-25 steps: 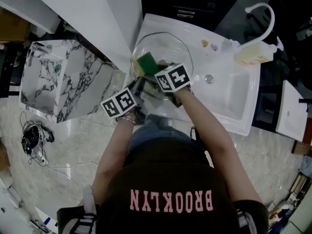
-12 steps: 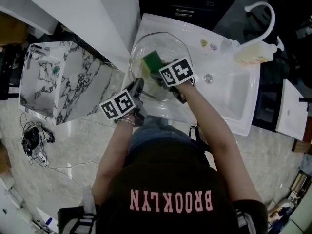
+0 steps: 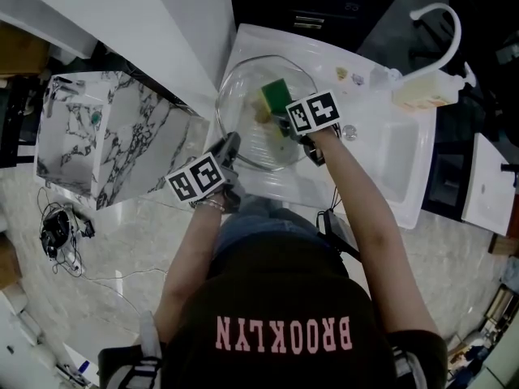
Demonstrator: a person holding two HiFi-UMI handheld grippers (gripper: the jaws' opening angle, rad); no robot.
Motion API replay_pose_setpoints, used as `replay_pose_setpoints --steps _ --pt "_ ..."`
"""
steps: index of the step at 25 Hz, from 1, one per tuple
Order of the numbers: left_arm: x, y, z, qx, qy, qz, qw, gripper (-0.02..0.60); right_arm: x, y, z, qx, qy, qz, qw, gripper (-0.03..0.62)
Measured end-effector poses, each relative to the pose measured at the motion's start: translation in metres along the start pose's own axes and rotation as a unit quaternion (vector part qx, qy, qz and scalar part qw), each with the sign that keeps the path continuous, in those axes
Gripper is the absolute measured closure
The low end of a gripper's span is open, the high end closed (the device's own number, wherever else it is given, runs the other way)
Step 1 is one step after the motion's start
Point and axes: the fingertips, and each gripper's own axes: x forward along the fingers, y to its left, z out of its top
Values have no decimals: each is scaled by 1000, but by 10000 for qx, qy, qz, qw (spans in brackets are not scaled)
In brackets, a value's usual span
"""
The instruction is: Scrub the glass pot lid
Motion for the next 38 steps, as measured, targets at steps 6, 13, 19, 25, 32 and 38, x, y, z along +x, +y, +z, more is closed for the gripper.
replay_pose_setpoints --steps 6,13,19,25,32,38 --pt "0 -1 1 21 19 19 10000 535 -5 -24 -4 131 51 -172 9998 318" --pt "-1 2 4 45 41 37 10000 535 -19 -71 -16 -39 272 -794 9965 318" --pt "0 2 1 3 159 38 9999 535 -23 -76 -12 362 49 -866 9956 316" --pt "-4 2 -2 -65 243 -29 9997 537 -37 -27 15 -92 -502 -490 9975 316" --pt "-13 2 -7 -112 309 -50 9994 537 -36 63 32 -1638 -652 331 9838 316" --pt "-23 4 -10 -234 338 -88 9991 537 -26 102 26 -2757 -460 486 9589 316"
